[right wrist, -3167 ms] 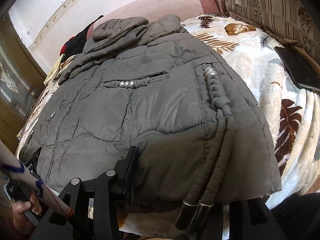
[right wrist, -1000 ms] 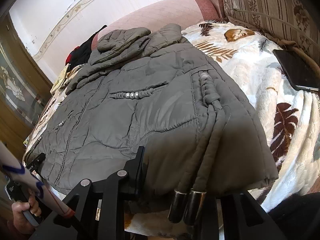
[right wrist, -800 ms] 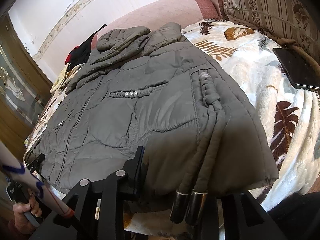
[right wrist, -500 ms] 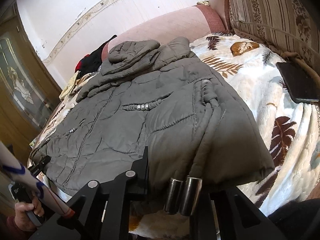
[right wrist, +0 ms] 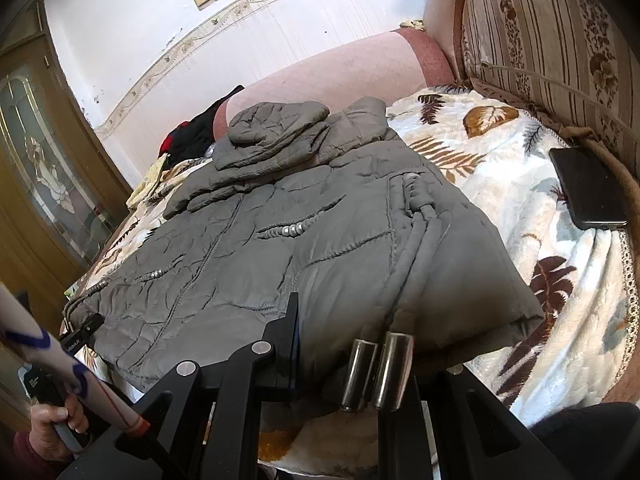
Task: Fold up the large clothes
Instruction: 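Lift the hem with both tools and carry it toward the hood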
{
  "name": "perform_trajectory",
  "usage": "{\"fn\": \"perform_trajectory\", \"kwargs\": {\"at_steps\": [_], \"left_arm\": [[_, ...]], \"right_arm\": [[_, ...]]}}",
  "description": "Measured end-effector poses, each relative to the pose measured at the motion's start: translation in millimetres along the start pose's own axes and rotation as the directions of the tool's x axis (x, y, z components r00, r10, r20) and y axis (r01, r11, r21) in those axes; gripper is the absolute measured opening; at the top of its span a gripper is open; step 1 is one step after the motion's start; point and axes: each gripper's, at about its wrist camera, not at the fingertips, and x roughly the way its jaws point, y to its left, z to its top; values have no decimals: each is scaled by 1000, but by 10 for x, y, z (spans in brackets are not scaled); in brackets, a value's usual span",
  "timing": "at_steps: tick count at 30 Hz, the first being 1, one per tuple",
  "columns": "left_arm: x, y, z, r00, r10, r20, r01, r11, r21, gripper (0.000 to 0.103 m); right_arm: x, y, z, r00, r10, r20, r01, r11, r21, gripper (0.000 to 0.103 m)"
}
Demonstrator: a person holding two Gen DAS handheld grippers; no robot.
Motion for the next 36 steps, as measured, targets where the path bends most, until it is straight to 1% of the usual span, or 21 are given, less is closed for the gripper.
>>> {"fn": "perform_trajectory", "kwargs": {"at_steps": [14, 20, 25, 29, 31, 36], "left_arm": [[-39, 21, 52, 1000, -14, 3, 14, 1000, -8, 20], [-45, -2, 79, 1000, -16, -3, 16, 1000, 10, 20], [-75, 20, 182, 999, -40, -2, 40, 999, 25, 20], [-119, 36, 275, 998, -65, 15, 65, 997, 48, 20], [-143, 54, 335, 995, -101, 22, 99, 993, 65, 20], [-168, 97, 443, 988, -149, 28, 146, 985, 95, 21]], "right_arm": [[-75, 33, 73, 1000, -2, -4, 2, 1000, -9, 17], [-74, 45, 81, 1000, -2, -7, 2, 1000, -17, 17], [-119, 66, 169, 1000, 15, -2, -15, 1000, -26, 17], [-181, 116, 315, 999, 28, 18, -27, 999, -46, 17], [-206, 143, 399, 999, 37, 25, -36, 998, -53, 17], [-245, 193, 601, 997, 57, 45, -54, 996, -68, 17]]}}
